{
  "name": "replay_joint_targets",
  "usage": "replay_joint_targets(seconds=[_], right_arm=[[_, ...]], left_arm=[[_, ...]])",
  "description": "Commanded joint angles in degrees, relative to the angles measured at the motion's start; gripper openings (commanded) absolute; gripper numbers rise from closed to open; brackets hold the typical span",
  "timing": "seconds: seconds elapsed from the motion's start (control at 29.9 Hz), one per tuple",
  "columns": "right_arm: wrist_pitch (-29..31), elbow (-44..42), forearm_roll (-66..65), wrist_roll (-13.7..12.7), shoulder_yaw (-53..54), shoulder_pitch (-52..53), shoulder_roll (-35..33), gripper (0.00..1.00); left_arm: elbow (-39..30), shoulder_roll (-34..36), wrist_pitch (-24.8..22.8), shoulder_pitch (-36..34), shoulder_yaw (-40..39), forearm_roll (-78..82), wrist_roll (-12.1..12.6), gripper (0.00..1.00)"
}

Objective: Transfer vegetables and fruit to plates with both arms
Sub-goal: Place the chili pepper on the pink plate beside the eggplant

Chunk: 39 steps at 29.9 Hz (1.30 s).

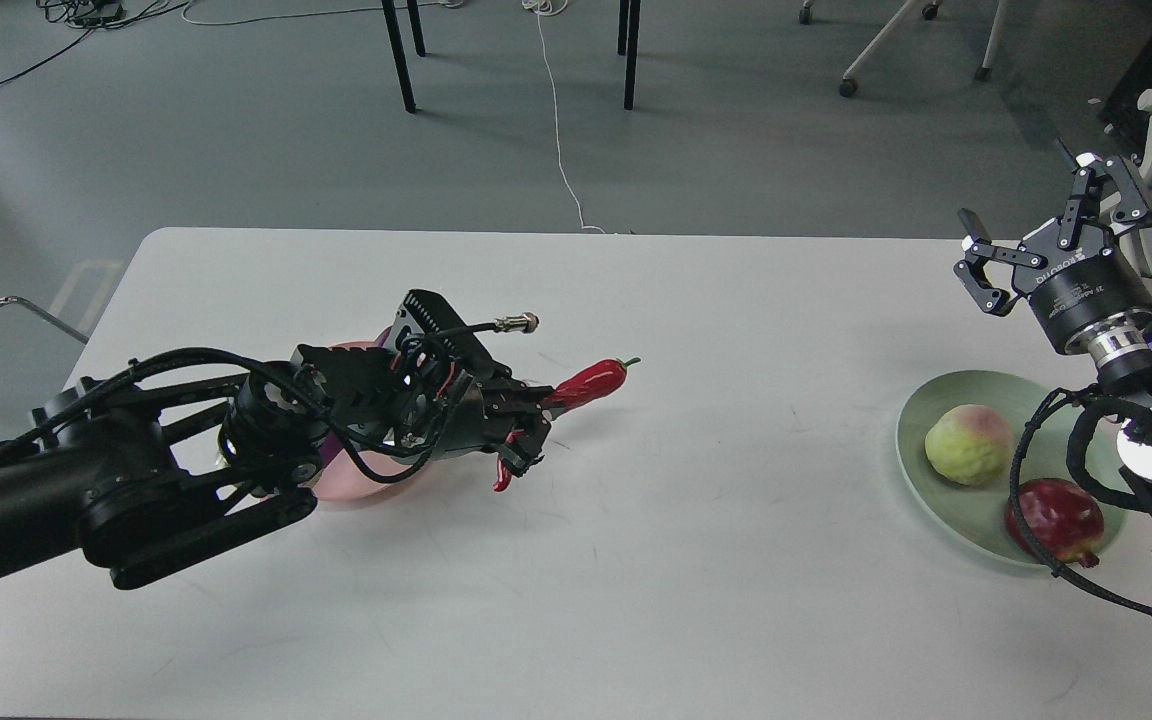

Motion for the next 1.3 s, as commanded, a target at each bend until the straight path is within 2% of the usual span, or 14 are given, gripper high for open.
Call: replay_joint_targets(seconds=[0.0, 0.13, 0.27, 0.5, 0.53, 0.7, 0.77, 0.87, 0.97, 1.0, 1.14, 1.27], right_arm=[[0.0, 0.05, 0.0, 0.01, 0.0, 0.09, 0.0, 0.98], [0.0, -0.13, -0.09, 0.01, 0.0, 0.01, 0.0, 0.98], [0.0, 0.04, 0.0, 0.01, -0.09, -0.08, 0.35, 0.98], [0.0, -0.04, 0.0, 0.01, -0.09, 0.01, 0.18, 0.98], [0.0, -0.04, 0.0, 0.01, -0.09, 0.01, 0.18, 0.98], [0.0, -0.04, 0.0, 0.01, -0.09, 0.01, 0.27, 0.98], [0.0, -0.04, -0.09, 0.01, -0.09, 0.01, 0.35, 0.98], [0.0, -0.04, -0.09, 0.01, -0.18, 0.01, 0.44, 0.98], [0.0, -0.04, 0.0, 0.01, -0.18, 0.09, 0.53, 0.98], [0.0, -0.04, 0.0, 0.01, -0.18, 0.09, 0.53, 0.98], [0.0, -0.04, 0.0, 0.01, -0.18, 0.18, 0.36, 0.98], [0.0, -0.04, 0.0, 0.01, -0.26, 0.18, 0.35, 0.98]], left_arm=[[-1.63, 9.2, 0.17, 0.27, -1.73, -2.62, -0.48, 0.15], [-0.67, 13.79, 1.14, 1.32, -1.04, -2.79, -1.97, 0.15], [1.0, 13.62, 2.72, 4.31, -0.86, -2.71, -1.98, 0.18], [1.36, 13.35, 2.72, 4.75, -0.68, -2.79, -1.98, 0.24], [2.14, 13.27, 2.81, 4.84, -0.68, -2.88, -1.98, 0.27], [5.31, 13.18, 3.16, 5.45, 0.9, -2.71, -2.06, 0.28], [5.31, 13.09, 3.34, 5.45, 0.9, -2.71, -2.06, 0.32], [5.23, 12.66, 3.43, 5.45, 0.73, -2.8, -2.06, 0.46], [5.23, 11.69, 3.51, 5.45, 0.2, -2.88, -1.98, 0.69], [5.23, 11.68, 3.69, 5.37, 0.2, -2.97, -2.06, 0.73], [5.05, 12.03, 6.49, 5.28, 0.11, -4.81, -2.06, 0.84], [5.14, 12.47, 7.12, 5.02, -0.06, -6.92, -2.15, 0.86]])
